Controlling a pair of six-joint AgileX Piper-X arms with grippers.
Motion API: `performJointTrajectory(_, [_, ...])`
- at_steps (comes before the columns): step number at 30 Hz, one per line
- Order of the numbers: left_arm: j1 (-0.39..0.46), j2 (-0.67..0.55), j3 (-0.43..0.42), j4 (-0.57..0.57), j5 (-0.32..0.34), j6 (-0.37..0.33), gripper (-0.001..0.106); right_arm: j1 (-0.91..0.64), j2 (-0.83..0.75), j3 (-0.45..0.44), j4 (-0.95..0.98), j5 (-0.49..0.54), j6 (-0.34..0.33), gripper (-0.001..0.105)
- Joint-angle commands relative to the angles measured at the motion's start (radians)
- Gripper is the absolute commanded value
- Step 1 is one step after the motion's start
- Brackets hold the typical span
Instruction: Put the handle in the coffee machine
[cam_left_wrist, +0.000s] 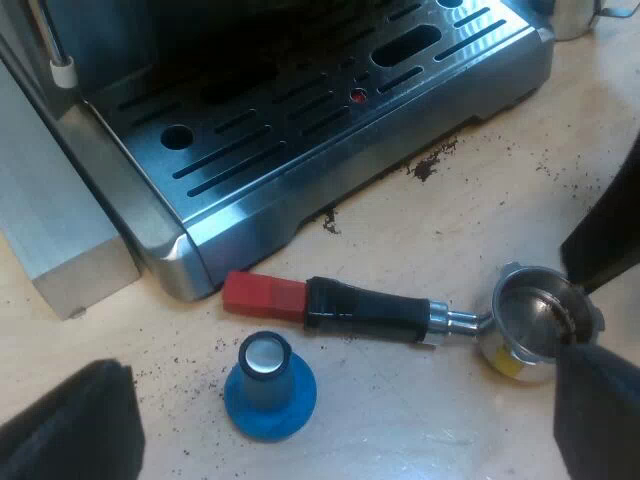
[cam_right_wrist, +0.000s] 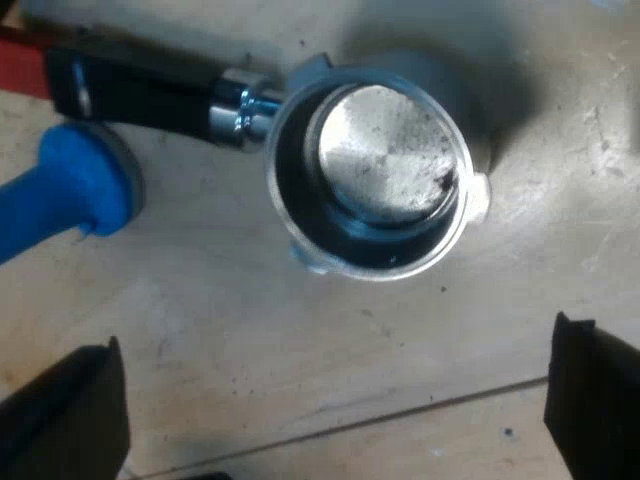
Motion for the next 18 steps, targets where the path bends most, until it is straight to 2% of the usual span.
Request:
performJointTrajectory(1, [-0.005,-0.003,-0.008,-0.003,0.006,0.001,0.085,0.001,0.027,-0.009,-0.006,-0.011,0.013,0.086])
performJointTrajectory(14, [-0.005,0.001,0.009,-0.003,0.009,0.001,0.085,-0.067,0.125,-0.009,-0.083,-0.014,-0.014,0.086])
performJointTrajectory(16, [-0.016,0.017,0.015,0.007,0.025,0.001,0.085,-0.067,0.139,-0.009,-0.087,-0.037,-0.014,0.086])
performJointTrajectory(18, [-0.045,0.059,0.015,0.042,0.073,0.013,0.085,-0.067,0.158,-0.009,-0.106,-0.056,-0.014,0.086])
